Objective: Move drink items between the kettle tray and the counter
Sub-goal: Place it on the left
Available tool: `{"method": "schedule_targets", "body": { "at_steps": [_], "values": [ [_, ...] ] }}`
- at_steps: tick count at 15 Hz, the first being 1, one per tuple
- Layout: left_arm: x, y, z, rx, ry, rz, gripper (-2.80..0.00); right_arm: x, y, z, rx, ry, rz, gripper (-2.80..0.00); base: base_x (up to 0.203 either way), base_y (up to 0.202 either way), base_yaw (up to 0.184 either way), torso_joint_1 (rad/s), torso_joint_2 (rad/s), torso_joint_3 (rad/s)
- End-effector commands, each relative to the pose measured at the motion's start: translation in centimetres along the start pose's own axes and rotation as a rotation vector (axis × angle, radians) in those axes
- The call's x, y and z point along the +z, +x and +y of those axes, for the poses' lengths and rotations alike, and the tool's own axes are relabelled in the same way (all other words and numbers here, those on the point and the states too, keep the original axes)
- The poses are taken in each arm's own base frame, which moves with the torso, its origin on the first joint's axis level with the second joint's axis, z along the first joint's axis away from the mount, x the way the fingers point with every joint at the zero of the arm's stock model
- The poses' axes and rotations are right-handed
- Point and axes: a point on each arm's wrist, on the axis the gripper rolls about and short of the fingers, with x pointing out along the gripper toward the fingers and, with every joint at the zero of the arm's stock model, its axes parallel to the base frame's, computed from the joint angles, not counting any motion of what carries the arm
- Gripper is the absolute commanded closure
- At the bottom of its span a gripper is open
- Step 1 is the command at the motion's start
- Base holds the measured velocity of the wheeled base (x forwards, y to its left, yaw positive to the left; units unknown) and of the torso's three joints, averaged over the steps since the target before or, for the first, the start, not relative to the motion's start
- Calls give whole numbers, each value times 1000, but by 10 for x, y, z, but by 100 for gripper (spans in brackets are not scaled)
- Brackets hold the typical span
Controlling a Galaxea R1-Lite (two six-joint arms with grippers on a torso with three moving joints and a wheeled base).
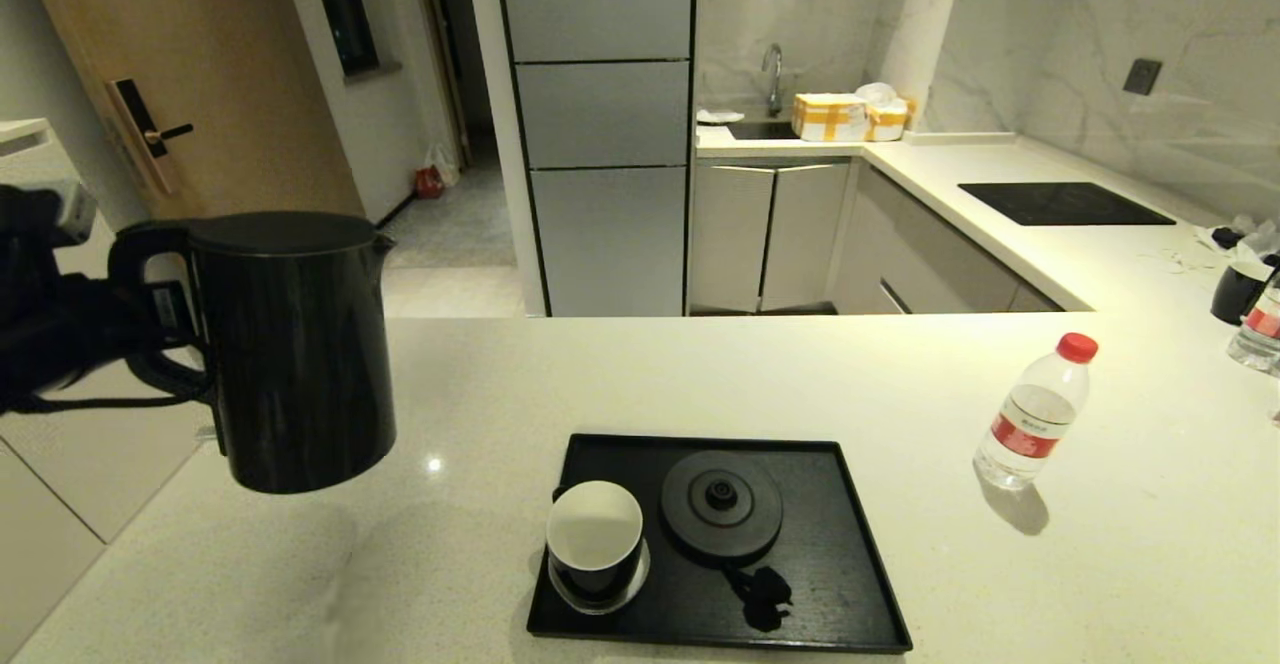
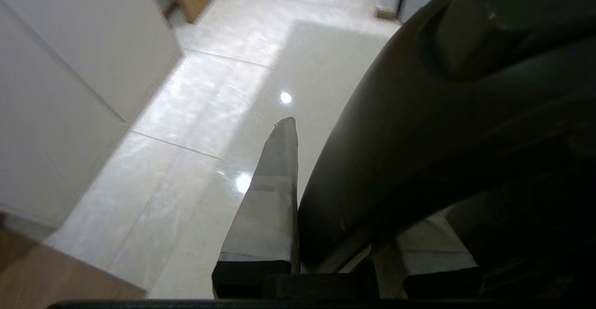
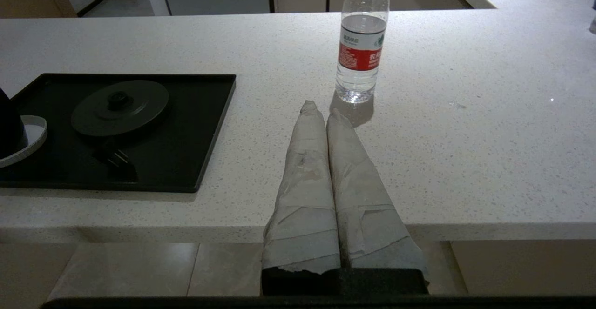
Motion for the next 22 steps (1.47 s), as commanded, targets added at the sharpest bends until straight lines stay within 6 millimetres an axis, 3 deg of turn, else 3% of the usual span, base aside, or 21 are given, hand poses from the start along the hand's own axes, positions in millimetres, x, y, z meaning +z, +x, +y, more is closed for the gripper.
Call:
{"method": "schedule_targets", "body": {
  "at_steps": [1,9,12,18,22],
  "values": [
    [-21,19,-3,-21,3,29,0,-1,0,0,1,-1,4,0,0,0,0,0,0,0],
    [-62,64,-17,-54,13,4,0,0,0,0,2,-1,3,0,0,0,0,0,0,0],
    [-100,87,-34,-92,31,55,0,-1,0,0,1,-1,4,0,0,0,0,0,0,0],
    [-133,100,-49,-123,48,55,0,0,0,0,1,-1,3,0,0,0,0,0,0,0],
    [-137,94,-52,-130,56,72,0,-1,0,0,1,-1,4,0,0,0,0,0,0,0]
  ]
}}
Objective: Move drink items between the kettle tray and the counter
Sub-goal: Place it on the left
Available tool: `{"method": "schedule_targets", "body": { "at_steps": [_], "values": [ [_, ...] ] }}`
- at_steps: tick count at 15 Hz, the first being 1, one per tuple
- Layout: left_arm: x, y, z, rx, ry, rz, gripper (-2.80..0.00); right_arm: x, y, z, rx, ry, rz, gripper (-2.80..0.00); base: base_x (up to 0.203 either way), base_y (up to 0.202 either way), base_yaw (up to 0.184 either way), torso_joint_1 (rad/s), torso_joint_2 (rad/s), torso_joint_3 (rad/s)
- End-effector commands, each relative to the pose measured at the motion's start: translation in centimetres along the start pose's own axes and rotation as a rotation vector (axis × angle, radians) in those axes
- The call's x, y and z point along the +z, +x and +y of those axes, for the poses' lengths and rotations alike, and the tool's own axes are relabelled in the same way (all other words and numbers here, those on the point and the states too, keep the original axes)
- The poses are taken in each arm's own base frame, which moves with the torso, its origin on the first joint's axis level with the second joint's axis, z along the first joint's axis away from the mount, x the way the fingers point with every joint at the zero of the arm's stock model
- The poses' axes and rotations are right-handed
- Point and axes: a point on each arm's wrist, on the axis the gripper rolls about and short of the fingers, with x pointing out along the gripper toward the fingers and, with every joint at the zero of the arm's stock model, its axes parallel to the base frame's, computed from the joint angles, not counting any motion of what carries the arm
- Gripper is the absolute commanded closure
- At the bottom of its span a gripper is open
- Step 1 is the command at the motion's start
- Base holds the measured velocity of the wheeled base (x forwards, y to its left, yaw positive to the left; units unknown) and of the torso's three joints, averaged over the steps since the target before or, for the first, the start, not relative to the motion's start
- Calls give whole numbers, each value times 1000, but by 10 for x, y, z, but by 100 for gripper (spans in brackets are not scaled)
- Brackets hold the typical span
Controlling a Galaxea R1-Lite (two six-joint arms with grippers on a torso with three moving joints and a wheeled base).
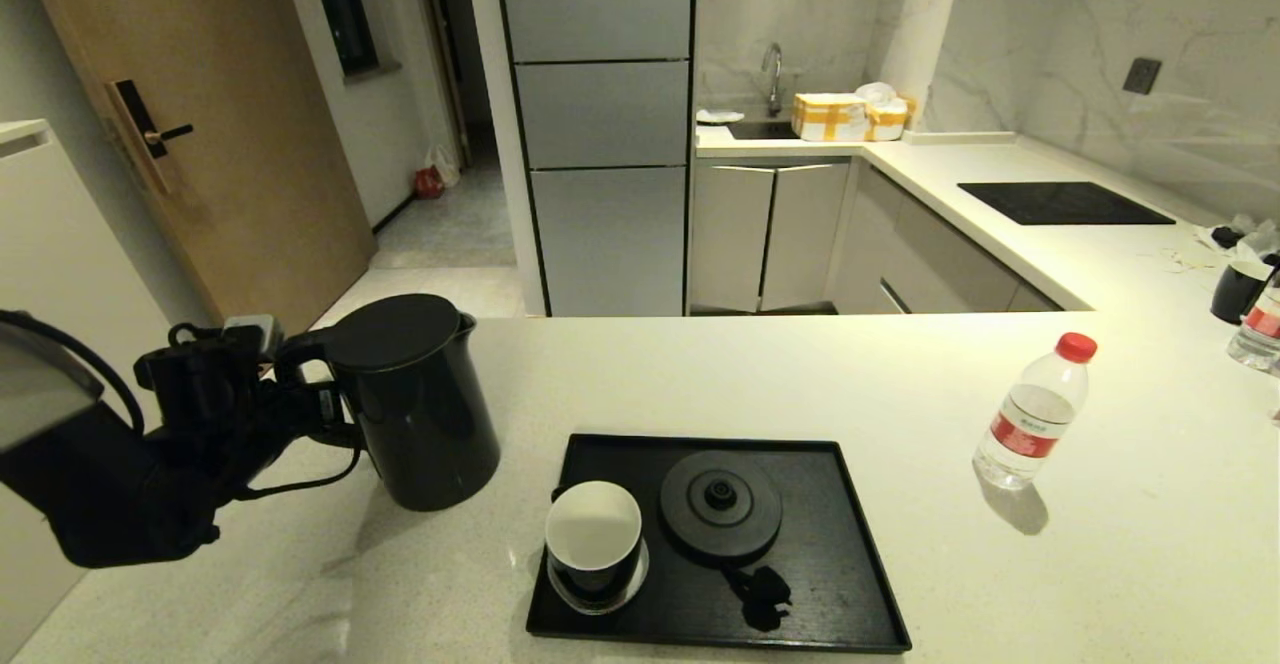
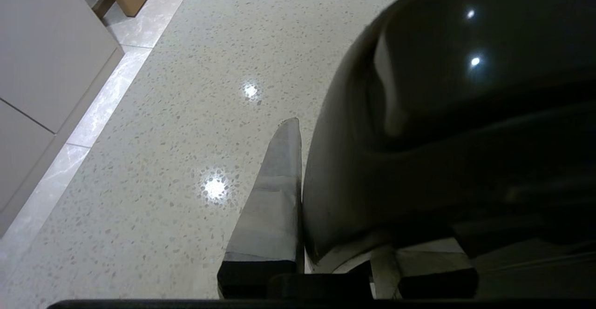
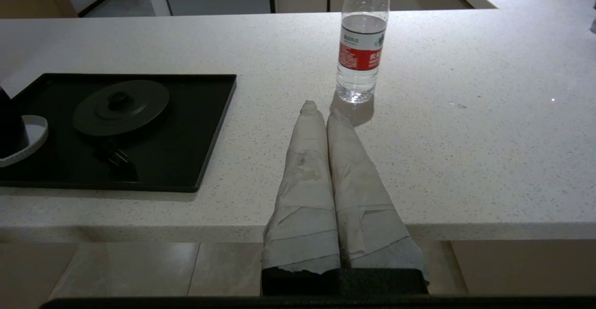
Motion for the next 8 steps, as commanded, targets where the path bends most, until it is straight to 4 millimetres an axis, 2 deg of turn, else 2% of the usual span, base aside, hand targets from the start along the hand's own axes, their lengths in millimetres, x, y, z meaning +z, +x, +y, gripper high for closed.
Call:
{"method": "schedule_targets", "body": {
  "at_steps": [1,5,6,8],
  "values": [
    [-10,-1,-4,-9,7,39,0,-1,0,0,1,0,5,0,0,0,0,0,0,0],
    [-11,-6,-8,-18,38,46,0,-1,0,0,1,0,5,0,0,0,0,0,0,0],
    [-10,-7,-8,-19,49,39,-280,-1,0,0,1,0,5,0,0,0,0,0,0,0],
    [-8,-7,-11,-25,50,22,-280,-1,0,0,1,0,5,0,0,0,0,0,0,0]
  ]
}}
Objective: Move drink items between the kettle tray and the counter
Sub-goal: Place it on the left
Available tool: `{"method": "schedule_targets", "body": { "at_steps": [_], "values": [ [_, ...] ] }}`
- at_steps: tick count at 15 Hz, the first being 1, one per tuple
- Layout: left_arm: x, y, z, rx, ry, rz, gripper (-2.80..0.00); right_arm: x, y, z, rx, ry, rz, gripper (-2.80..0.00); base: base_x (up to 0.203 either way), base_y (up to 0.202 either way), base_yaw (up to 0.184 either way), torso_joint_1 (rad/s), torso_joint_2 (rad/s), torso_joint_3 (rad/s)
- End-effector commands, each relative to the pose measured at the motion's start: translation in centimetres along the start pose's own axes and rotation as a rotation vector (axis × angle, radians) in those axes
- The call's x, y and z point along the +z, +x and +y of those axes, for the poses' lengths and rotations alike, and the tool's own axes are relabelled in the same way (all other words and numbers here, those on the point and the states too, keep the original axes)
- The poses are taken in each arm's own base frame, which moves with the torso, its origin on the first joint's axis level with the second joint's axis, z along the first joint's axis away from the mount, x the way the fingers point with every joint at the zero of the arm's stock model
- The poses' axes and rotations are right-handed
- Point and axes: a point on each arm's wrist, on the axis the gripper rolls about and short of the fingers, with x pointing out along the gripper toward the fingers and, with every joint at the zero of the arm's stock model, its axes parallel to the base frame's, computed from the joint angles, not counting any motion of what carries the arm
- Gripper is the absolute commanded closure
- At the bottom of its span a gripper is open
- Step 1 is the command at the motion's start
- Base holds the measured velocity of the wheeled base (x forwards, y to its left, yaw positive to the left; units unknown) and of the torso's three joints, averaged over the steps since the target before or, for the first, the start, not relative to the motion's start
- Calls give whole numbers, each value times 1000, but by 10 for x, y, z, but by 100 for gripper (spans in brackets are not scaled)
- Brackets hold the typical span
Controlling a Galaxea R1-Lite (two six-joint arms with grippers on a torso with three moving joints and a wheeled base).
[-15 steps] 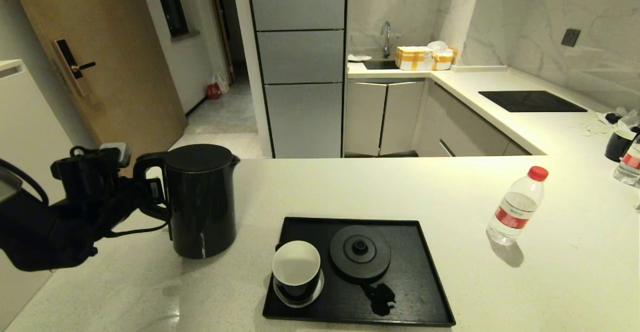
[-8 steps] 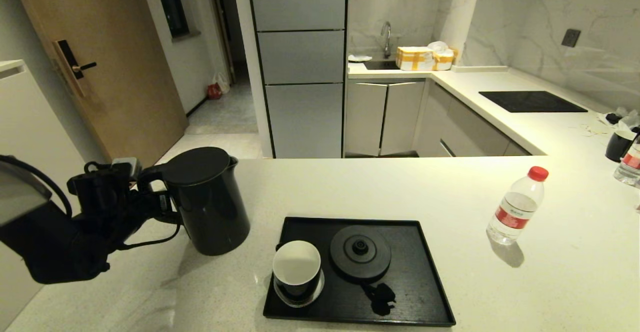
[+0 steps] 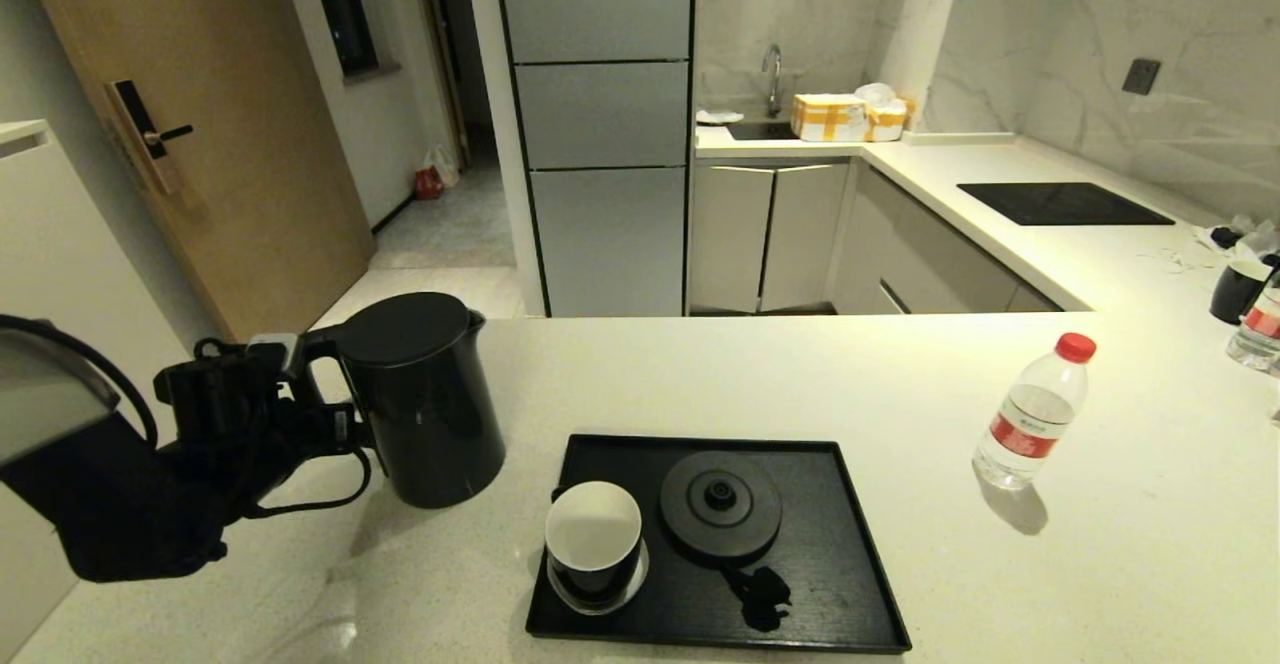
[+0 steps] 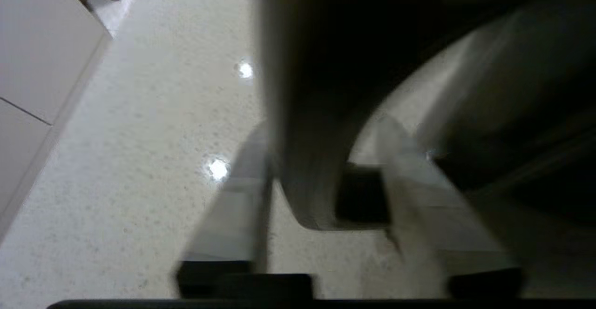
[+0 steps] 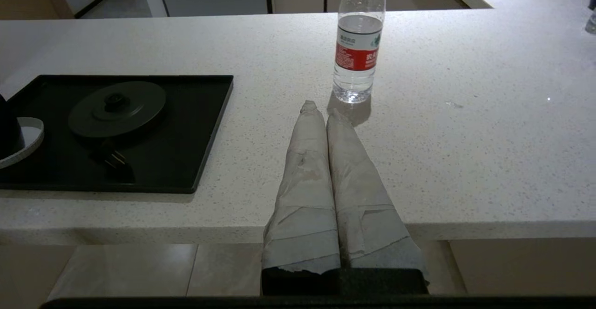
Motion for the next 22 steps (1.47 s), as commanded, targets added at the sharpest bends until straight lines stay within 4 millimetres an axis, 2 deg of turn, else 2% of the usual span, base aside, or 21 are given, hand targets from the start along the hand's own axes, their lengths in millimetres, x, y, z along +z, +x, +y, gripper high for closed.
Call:
{"method": "schedule_targets", "body": {
  "at_steps": [1,10,22],
  "values": [
    [3,0,-1,1,0,-28,-280,-1,0,0,1,-1,4,0,0,0,0,0,0,0],
    [2,-4,-3,34,8,-47,-280,0,0,0,2,-1,3,0,0,0,0,0,0,0],
    [5,-9,-20,70,50,-72,-280,0,0,0,1,-1,3,0,0,0,0,0,0,0]
  ]
}}
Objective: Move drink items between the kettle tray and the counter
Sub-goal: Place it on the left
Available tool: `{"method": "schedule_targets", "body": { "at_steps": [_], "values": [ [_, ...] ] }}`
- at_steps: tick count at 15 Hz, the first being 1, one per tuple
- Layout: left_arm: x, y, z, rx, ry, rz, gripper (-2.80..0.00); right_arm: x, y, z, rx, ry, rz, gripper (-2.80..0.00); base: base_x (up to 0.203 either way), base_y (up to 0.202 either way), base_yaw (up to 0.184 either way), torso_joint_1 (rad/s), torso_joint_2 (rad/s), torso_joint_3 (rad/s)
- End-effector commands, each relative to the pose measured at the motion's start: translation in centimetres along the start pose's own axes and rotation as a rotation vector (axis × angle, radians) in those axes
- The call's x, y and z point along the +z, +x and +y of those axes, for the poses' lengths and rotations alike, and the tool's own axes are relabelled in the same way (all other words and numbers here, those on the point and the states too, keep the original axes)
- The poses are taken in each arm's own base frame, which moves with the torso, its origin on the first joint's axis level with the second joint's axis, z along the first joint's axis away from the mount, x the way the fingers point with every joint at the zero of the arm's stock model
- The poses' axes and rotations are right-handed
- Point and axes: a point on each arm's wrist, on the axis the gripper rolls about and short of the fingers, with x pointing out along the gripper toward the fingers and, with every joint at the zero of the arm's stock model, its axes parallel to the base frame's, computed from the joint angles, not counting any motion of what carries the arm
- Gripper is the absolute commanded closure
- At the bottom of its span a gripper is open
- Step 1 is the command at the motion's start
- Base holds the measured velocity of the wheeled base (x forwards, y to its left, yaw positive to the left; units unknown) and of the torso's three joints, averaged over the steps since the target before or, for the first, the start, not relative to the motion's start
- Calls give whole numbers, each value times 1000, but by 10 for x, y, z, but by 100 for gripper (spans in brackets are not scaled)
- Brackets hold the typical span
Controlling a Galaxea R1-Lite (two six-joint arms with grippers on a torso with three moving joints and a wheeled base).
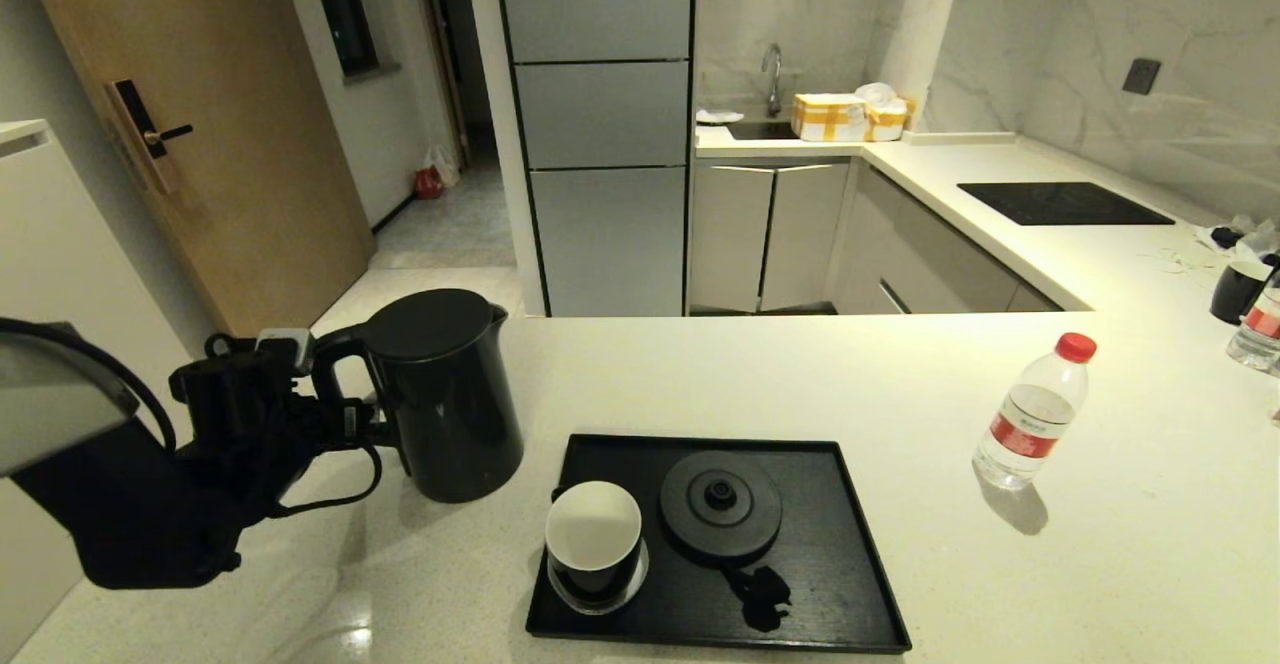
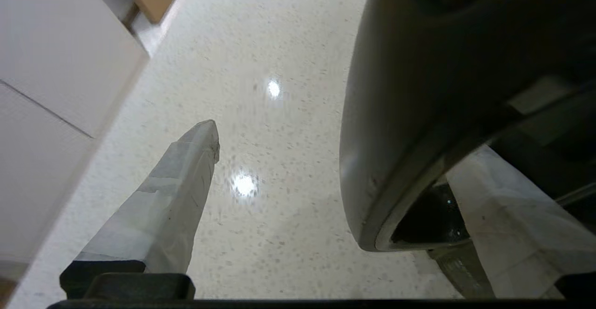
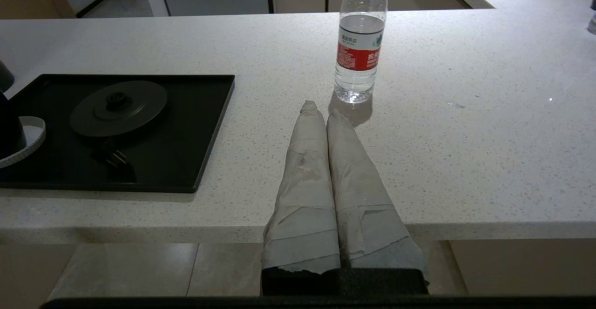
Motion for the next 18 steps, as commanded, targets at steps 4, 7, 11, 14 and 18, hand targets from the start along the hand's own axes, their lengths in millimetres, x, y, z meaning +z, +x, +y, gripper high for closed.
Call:
{"method": "schedule_targets", "body": {
  "at_steps": [4,7,11,14,18],
  "values": [
    [-4,-10,-10,-27,30,-21,-280,-1,0,0,0,0,4,0,0,0,0,0,0,0],
    [-8,-17,-14,-36,35,-27,-280,-1,0,0,0,0,5,0,0,0,0,0,0,0],
    [-12,-24,-18,-35,39,-29,-280,-1,0,0,0,0,5,0,0,0,0,0,0,0],
    [-15,-29,-17,-38,42,-14,-280,-1,0,0,0,0,4,0,0,0,0,0,0,0],
    [-17,-34,-18,-40,42,-25,-280,-1,0,0,0,0,5,0,0,0,0,0,0,0]
  ]
}}
